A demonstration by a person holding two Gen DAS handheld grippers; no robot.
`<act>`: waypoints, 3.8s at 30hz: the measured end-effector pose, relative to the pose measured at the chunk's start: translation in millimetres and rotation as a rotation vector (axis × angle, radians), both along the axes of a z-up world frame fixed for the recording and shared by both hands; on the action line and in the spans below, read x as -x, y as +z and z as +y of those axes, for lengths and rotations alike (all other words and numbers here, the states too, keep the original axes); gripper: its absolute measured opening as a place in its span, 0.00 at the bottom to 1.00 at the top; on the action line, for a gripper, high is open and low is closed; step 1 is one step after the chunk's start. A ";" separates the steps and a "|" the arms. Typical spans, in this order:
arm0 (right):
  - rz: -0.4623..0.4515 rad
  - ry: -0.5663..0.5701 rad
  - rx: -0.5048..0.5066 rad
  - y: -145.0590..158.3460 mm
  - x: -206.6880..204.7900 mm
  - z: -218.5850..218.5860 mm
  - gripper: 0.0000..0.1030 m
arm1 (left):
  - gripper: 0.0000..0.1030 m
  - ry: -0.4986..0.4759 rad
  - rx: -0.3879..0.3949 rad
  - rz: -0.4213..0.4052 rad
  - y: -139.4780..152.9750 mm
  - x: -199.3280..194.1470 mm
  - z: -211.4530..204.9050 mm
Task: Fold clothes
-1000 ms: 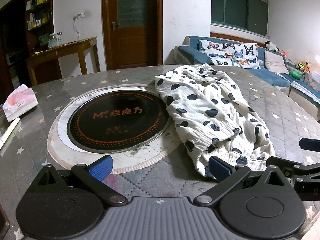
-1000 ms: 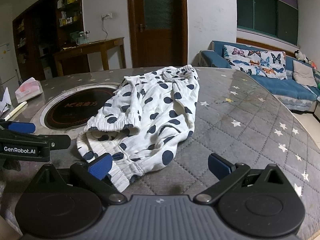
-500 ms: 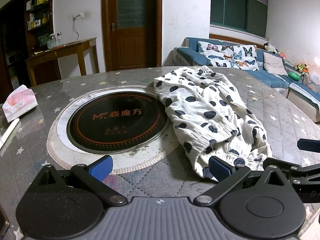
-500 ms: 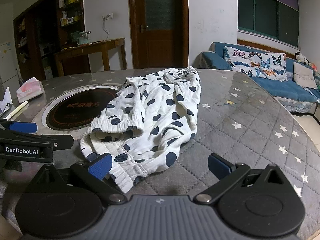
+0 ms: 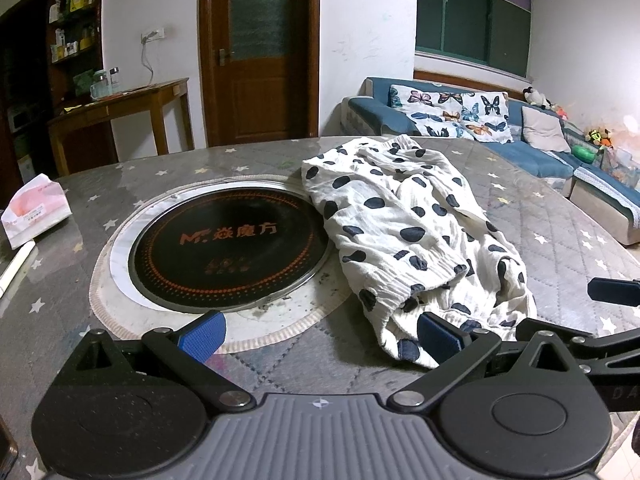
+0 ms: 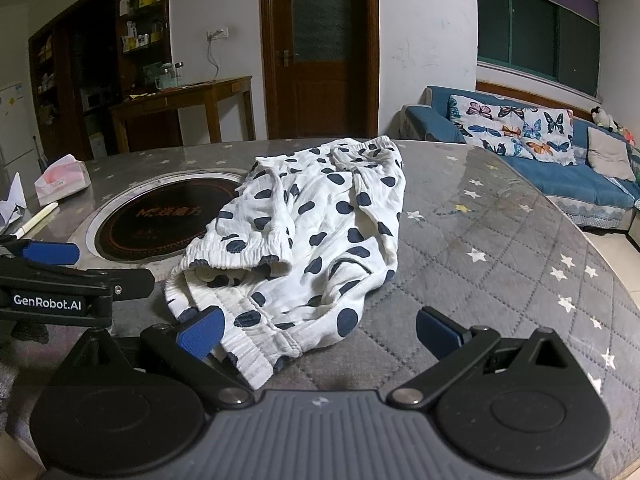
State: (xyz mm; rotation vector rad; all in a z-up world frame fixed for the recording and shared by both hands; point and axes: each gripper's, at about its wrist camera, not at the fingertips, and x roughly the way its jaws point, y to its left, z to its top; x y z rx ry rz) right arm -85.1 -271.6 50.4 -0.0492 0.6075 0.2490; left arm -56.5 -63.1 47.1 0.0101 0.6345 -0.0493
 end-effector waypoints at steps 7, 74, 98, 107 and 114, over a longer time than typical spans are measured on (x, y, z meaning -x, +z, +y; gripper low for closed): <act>0.004 0.003 0.001 0.5 -1.9 1.1 1.00 | 1.00 -0.005 -0.001 0.002 0.1 -3.4 -1.2; 0.185 -0.014 -0.197 -25.0 -71.0 -32.5 0.08 | 0.00 -0.135 0.129 0.147 -1.5 -123.8 -24.6; 0.205 -0.021 -0.217 -19.9 -53.6 -37.3 0.25 | 0.51 -0.166 0.118 0.207 4.8 -133.9 -71.6; 0.204 0.010 -0.226 -22.3 -47.6 -32.5 0.08 | 0.06 -0.142 0.158 0.237 -7.0 -140.2 -49.4; 0.149 0.025 -0.224 -4.4 -40.4 -43.3 0.05 | 0.03 -0.071 0.246 0.174 13.5 -114.5 10.5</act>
